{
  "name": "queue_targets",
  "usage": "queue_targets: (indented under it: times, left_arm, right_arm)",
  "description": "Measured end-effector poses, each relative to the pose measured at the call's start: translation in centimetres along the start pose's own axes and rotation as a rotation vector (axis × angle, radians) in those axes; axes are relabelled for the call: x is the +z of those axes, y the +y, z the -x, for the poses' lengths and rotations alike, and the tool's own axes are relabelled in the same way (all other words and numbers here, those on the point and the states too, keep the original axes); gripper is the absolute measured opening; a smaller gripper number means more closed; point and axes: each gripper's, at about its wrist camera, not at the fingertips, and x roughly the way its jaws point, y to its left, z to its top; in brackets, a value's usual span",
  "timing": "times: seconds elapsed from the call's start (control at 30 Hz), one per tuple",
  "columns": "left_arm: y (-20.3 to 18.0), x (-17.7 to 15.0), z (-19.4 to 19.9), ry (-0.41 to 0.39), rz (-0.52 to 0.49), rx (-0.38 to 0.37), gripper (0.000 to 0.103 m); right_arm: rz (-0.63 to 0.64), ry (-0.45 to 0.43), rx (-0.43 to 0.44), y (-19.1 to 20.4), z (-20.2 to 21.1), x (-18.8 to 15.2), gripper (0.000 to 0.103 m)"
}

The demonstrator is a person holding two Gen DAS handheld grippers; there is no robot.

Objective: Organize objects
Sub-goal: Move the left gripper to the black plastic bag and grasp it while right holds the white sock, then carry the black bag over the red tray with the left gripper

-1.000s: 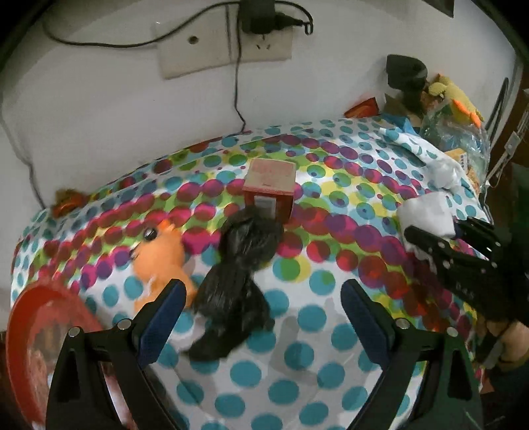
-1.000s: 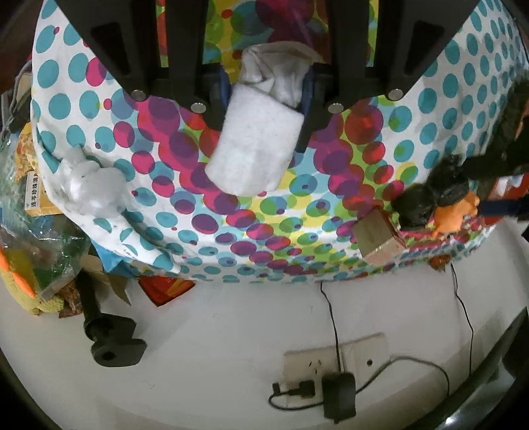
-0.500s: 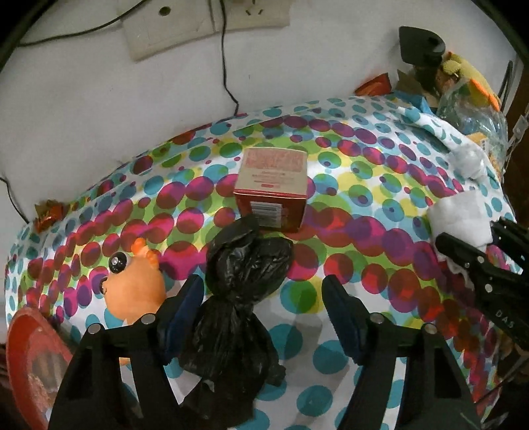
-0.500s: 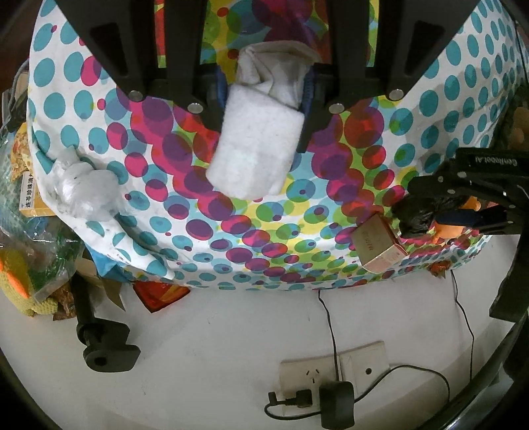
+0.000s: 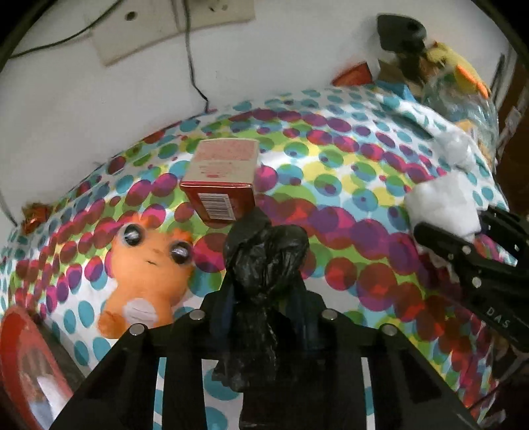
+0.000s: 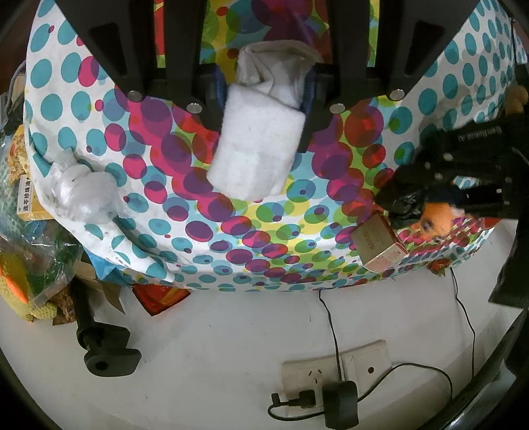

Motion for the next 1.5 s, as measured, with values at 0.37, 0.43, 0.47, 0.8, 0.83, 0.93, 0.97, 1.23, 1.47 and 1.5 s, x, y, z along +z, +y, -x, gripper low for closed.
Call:
queue_targets:
  times: [0.37,0.43,0.47,0.8,0.83,0.93,0.97,1.23,1.47,1.5]
  left_arm:
    - [1.8,-1.4,0.9,-0.001,0.187,-0.064,0.023]
    - [1.9,-1.8,1.1,0.002,0.198,-0.070,0.023]
    - [1.9,-2.0,1.3,0.002,0.200,-0.069,0.023]
    - [1.9,-3.7,4.6,-0.035,0.228,-0.052,0.023]
    - [2.0,-3.8,5.0,-0.036,0.233,-0.047,0.023]
    - [2.2,-4.3,6.1,-0.049,0.251,-0.051,0.023]
    - [2.3,-4.4,6.5,-0.052,0.254,-0.042,0.023]
    - [3.7,-6.1,9.9,-0.069,0.284,-0.024,0.023]
    - [5.8,-7.3,12.4,-0.090,0.317,0.006,0.023]
    - [6.2,-7.5,12.9,-0.097,0.326,0.018,0.023]
  right_arm:
    - [0.003,0.002,-0.005,0.1,0.0,0.0,0.037]
    - [0.009,0.003,-0.012,0.2,0.0,0.0,0.037]
    - [0.011,0.004,-0.015,0.2,0.0,0.0,0.037]
    - [0.000,0.003,-0.007,0.2,0.0,0.0,0.035]
    - [0.000,0.003,-0.007,0.1,0.0,0.0,0.035]
    - [0.003,0.003,-0.010,0.0,0.0,0.0,0.035]
    - [0.002,0.003,-0.009,0.0,0.0,0.0,0.035]
    - [0.013,0.005,-0.021,0.2,-0.1,0.1,0.035]
    - [0.025,0.007,-0.035,0.3,-0.1,0.1,0.035]
    - [0.026,0.007,-0.036,0.4,-0.1,0.1,0.035]
